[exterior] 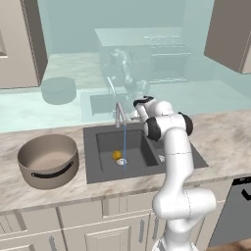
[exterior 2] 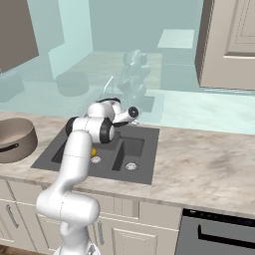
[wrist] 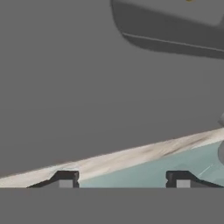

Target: Dump the lemon from the pot into the sink. Then turn on the water and wash the lemon. Then turn off the water and put the lemon back in the pot.

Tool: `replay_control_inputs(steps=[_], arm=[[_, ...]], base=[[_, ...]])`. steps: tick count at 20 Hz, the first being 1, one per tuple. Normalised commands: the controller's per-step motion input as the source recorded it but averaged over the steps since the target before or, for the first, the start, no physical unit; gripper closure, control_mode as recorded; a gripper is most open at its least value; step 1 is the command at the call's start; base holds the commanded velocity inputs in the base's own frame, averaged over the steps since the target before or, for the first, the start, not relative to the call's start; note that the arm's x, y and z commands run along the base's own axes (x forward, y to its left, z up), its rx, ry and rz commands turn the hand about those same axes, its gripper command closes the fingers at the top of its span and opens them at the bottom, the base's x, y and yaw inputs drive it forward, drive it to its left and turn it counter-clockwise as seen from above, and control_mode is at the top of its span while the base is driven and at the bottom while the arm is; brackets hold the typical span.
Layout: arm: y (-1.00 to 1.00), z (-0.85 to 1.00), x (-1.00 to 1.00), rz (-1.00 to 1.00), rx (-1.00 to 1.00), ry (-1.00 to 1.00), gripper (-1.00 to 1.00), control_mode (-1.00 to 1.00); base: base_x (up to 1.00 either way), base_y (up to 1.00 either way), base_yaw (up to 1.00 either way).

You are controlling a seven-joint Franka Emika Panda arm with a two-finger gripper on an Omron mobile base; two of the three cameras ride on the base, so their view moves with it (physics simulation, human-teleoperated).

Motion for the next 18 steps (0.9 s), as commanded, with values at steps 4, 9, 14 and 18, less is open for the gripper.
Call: replay_control_inputs(steps=[4, 9, 14, 18], arm=[[0.49, 0.0, 0.38, -0.06, 0.01, 0.17, -1.0, -1.0], [0.52, 0.0, 0.47, -0.05, 0.05, 0.18, -1.0, -1.0], [0.48, 0.0, 0.46, -0.02, 0.12, 0.21, -1.0, -1.0], [0.58, 0.0, 0.45, 0.0, 0.14, 0.22, -1.0, -1.0]], base=[[0.0, 0.0, 0.0], [0.0, 0.0, 0.0], [0.0, 0.0, 0.0], [0.0, 0.0, 0.0]])
